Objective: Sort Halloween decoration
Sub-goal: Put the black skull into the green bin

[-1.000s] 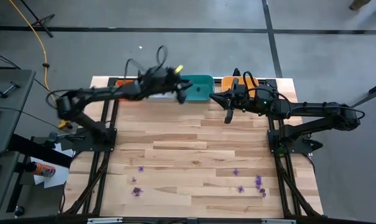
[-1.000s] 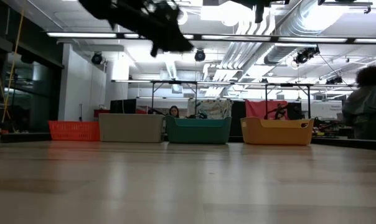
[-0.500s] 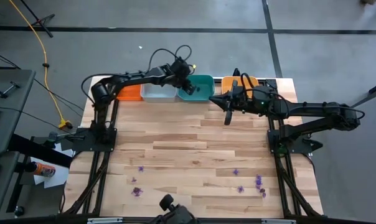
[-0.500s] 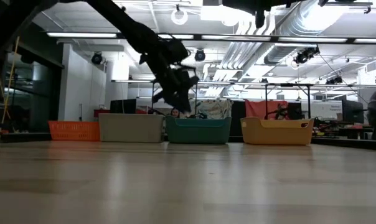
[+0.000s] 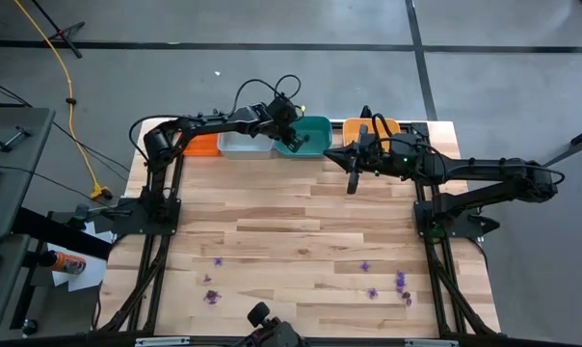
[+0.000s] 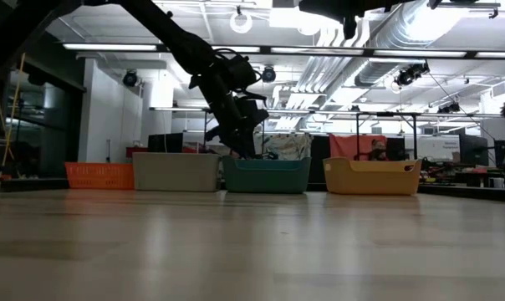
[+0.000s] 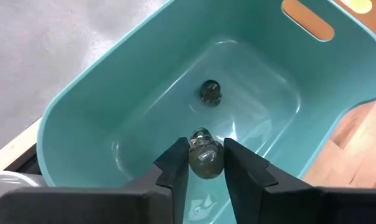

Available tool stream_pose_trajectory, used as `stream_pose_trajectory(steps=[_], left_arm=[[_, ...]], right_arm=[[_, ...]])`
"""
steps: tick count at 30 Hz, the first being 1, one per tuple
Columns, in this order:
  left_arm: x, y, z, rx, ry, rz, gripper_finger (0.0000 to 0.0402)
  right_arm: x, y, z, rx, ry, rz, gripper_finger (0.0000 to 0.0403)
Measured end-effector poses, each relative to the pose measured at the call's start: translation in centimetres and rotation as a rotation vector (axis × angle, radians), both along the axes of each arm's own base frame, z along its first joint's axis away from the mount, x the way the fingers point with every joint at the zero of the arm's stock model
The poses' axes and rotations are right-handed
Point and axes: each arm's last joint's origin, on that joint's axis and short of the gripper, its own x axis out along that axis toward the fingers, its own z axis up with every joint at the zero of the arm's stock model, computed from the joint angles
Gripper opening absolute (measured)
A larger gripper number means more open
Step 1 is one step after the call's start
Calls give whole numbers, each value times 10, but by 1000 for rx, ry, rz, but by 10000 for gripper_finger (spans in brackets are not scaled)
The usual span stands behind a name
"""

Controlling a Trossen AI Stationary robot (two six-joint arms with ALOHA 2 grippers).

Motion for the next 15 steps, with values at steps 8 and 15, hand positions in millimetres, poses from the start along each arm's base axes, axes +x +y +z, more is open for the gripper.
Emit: stream_pose_trajectory(steps=[8,15], left_arm=[[-1,-1,5,7,-16,-4,158],[-11,-6,43,34,-102,-102,185]], right_arm=[[0,0,0,0,0,1,0],[0,0,0,-3,4,0,0]])
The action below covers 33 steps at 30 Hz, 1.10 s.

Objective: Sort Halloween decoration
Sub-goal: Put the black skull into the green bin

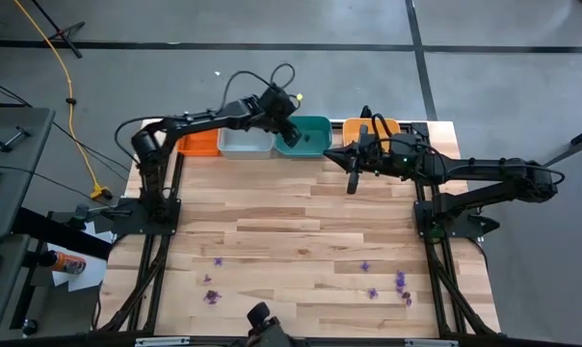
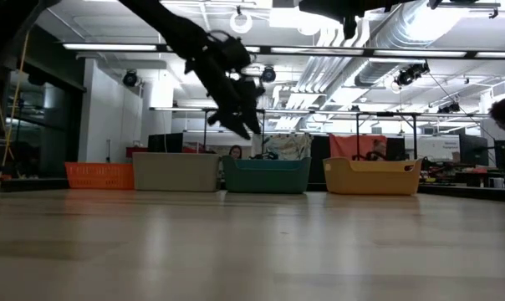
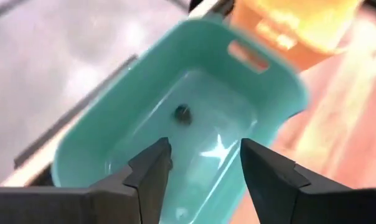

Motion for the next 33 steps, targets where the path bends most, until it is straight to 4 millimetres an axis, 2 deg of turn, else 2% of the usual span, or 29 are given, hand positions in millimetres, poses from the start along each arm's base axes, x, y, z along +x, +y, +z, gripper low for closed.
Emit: stream_pose_trajectory(steps=[4,7,11,14,17,20,23,28,31,33], left_arm=[[-11,-12,38,47,-77,-48,186],[-20,-31,70,40,-165,-121,186],[-36,-70,101,52,-314,-212,186],[-51,-105,111,112,-446,-291,186],[-69,-140,109,151,-593,-371,181],[-91,-168,92,145,-707,-410,164],[-112,-188,75,101,-810,-374,136],[-137,-204,52,116,-823,-274,63],[-146,-206,49,151,-826,-284,14],[-149,-206,49,179,-821,-294,6]], right_arm=[[0,-1,-2,-5,23,-23,0],[-1,-1,-4,-3,43,-35,0],[-1,-1,-5,-2,55,-33,0],[-1,-1,-5,-4,59,-28,0],[-1,-1,-6,-16,71,-25,0],[-1,0,-7,-22,76,-3,0],[0,2,-6,-18,70,56,0],[0,3,-6,-14,68,116,0],[0,3,-6,-13,68,115,0],[0,3,-6,5,61,108,0]])
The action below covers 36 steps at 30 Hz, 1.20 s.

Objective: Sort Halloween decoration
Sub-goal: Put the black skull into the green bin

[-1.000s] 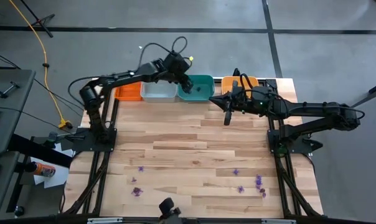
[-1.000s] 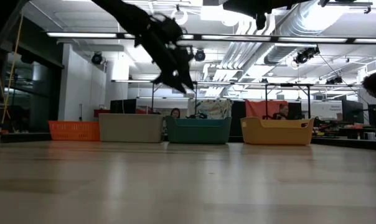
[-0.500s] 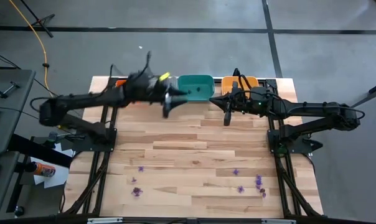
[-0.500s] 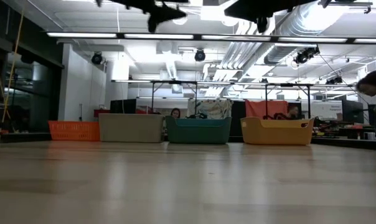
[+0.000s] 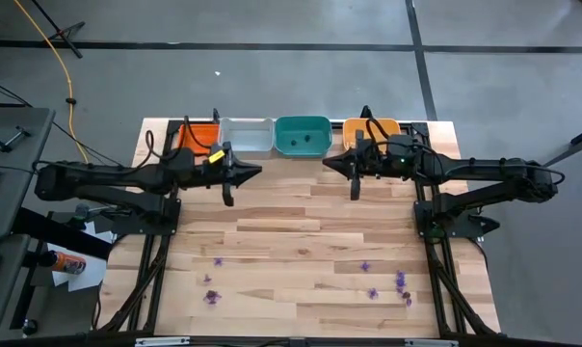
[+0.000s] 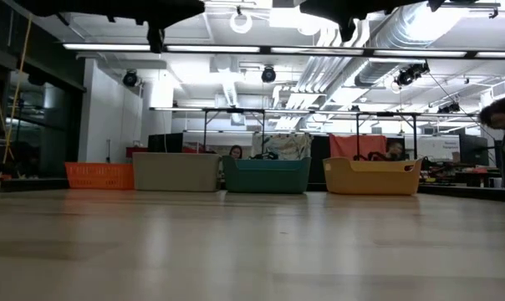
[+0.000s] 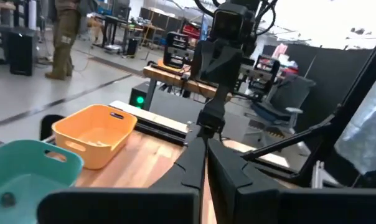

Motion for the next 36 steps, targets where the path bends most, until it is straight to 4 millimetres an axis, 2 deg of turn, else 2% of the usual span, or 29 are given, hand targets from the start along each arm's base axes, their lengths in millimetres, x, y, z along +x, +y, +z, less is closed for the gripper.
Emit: stream_pose_trajectory(steps=[8,15,20,23,26,30,33,36], left_arm=[[-2,0,1,80,17,-10,6],[-2,0,1,219,41,-5,8],[-2,0,0,279,51,2,10],[-2,0,0,272,52,15,9],[-2,1,0,247,50,27,10],[-2,1,0,245,56,27,9],[-2,1,-3,239,85,27,9],[-2,1,-7,211,120,31,10]], right_arm=[[0,0,0,65,-4,-19,0],[0,-1,-1,67,-3,-48,0],[-1,-2,-3,143,4,-94,0],[-2,-2,-8,249,49,-113,0],[-4,0,-19,372,151,-78,0],[-12,13,-38,643,395,43,0],[-23,35,-53,850,647,86,0],[-37,64,-65,938,886,69,0]])
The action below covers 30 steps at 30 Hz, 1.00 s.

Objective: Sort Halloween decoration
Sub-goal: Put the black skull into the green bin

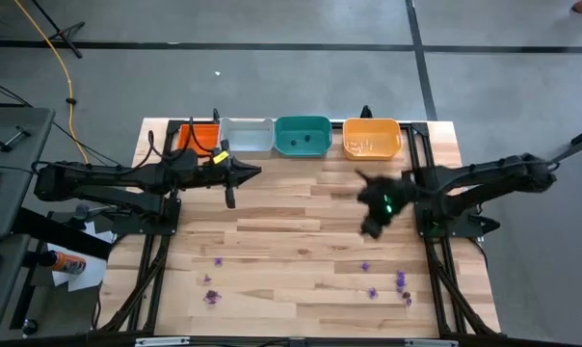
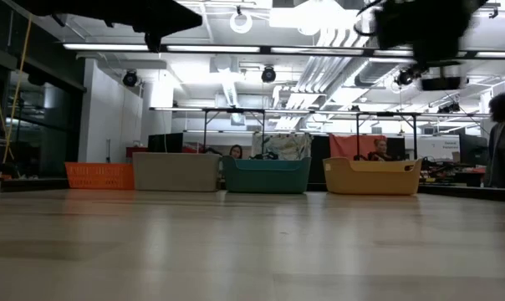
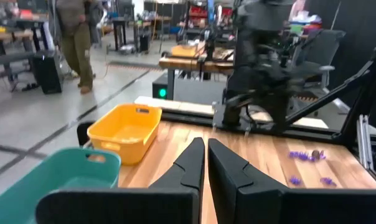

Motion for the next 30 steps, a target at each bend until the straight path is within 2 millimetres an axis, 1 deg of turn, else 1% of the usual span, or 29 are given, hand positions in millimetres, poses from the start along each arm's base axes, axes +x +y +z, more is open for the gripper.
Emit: stream_pose_trajectory(steps=[3,7,9,11,14,17,20,23,26,30], left_arm=[[0,0,-3,-20,28,15,9],[0,0,-4,-27,33,18,10],[0,0,-4,-27,34,18,9],[0,0,-4,-27,33,19,10],[0,0,-4,-27,33,19,9],[0,0,-4,-28,38,19,9],[-1,0,-5,-29,48,19,10],[-1,0,-5,-30,48,18,9],[-1,0,-5,-30,48,19,10],[-1,0,-5,-30,47,20,9]], right_arm=[[-13,32,-7,40,144,40,0],[-32,72,-18,110,276,17,1],[-44,89,-27,141,346,-10,7],[-58,102,-37,145,423,-41,19],[-76,111,-51,151,544,-125,52],[-87,116,-61,154,615,-175,99],[-91,123,-71,188,639,-189,149],[-87,132,-81,242,650,-189,189],[-82,139,-91,240,649,-179,207],[-78,145,-104,203,666,-175,210]])
